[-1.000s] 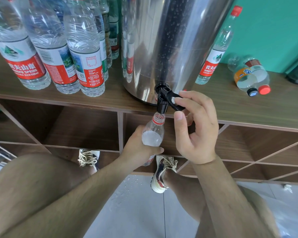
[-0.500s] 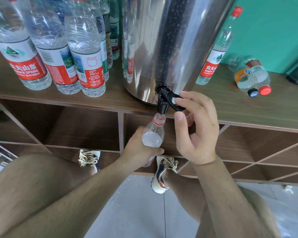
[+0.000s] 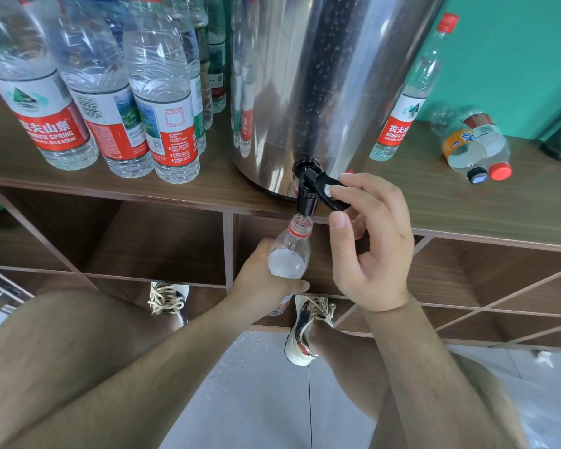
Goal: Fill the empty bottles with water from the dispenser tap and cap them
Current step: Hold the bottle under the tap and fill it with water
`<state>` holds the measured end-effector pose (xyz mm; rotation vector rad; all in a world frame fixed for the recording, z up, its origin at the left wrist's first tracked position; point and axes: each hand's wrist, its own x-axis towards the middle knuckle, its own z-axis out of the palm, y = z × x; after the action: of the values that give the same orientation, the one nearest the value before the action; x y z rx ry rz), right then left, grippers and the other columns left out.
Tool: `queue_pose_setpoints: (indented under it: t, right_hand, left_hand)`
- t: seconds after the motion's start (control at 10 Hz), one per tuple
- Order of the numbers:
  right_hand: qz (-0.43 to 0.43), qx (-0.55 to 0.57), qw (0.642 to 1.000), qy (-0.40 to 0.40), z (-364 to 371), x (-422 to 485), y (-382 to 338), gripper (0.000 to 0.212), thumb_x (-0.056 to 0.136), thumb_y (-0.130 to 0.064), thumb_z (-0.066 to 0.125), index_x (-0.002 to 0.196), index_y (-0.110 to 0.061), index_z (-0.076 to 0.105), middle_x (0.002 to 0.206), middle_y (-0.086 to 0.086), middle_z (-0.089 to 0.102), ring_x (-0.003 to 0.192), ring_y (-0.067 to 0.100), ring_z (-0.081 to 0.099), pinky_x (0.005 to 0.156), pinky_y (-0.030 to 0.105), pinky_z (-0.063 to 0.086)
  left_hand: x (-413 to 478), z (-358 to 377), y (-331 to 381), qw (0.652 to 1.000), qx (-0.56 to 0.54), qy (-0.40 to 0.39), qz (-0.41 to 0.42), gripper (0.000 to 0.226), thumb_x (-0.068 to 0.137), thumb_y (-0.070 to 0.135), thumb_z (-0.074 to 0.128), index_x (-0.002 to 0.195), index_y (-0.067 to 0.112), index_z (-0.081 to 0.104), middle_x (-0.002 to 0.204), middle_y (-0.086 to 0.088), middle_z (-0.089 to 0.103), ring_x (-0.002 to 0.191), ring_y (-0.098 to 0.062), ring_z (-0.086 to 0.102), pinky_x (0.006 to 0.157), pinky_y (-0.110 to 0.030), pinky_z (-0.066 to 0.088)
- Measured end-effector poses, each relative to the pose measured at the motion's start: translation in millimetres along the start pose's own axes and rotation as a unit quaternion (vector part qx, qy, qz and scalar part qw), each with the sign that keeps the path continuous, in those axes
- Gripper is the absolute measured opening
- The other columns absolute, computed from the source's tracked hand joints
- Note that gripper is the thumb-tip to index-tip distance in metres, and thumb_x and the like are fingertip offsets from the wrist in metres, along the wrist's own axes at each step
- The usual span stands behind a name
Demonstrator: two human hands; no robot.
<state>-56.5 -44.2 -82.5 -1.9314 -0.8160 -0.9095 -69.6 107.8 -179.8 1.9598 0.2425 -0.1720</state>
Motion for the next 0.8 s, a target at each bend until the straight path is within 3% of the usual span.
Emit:
queue_pose_setpoints:
  t: [0.5, 0.8]
  right_hand:
    - [-0.002, -0.002, 1.0, 0.002, -0.1, 0.4, 0.0, 0.027, 0.098, -0.01, 0.057, 0.112, 0.008, 0.071, 0.122, 0.02, 0.063, 0.105, 0.019, 0.061, 0.081, 0.015, 0.045]
    - [-0.003, -0.004, 1.0, 0.002, -0.3, 0.6, 0.4, 0.027, 0.098, -0.01, 0.057, 0.112, 0.008, 0.071, 0.122, 0.02, 0.063, 0.104, 0.018, 0.06, 0.081, 0.015, 0.044]
  left_hand:
    - [-1.0, 0.1, 1.3, 1.0, -0.014, -0.002, -0.008, 0.077, 0.073, 0.03, 0.092, 0.127, 0.039, 0.039, 0.113, 0.019, 0.051, 0.103, -0.007, 0.052, 0.068, -0.01, 0.033]
    - [-2.8, -1.0, 2.2, 1.0, -0.016, -0.002, -0.005, 0.075, 0.073, 0.03, 0.092, 0.123, 0.041, 0.037, 0.106, 0.023, 0.049, 0.091, -0.003, 0.052, 0.065, -0.01, 0.032]
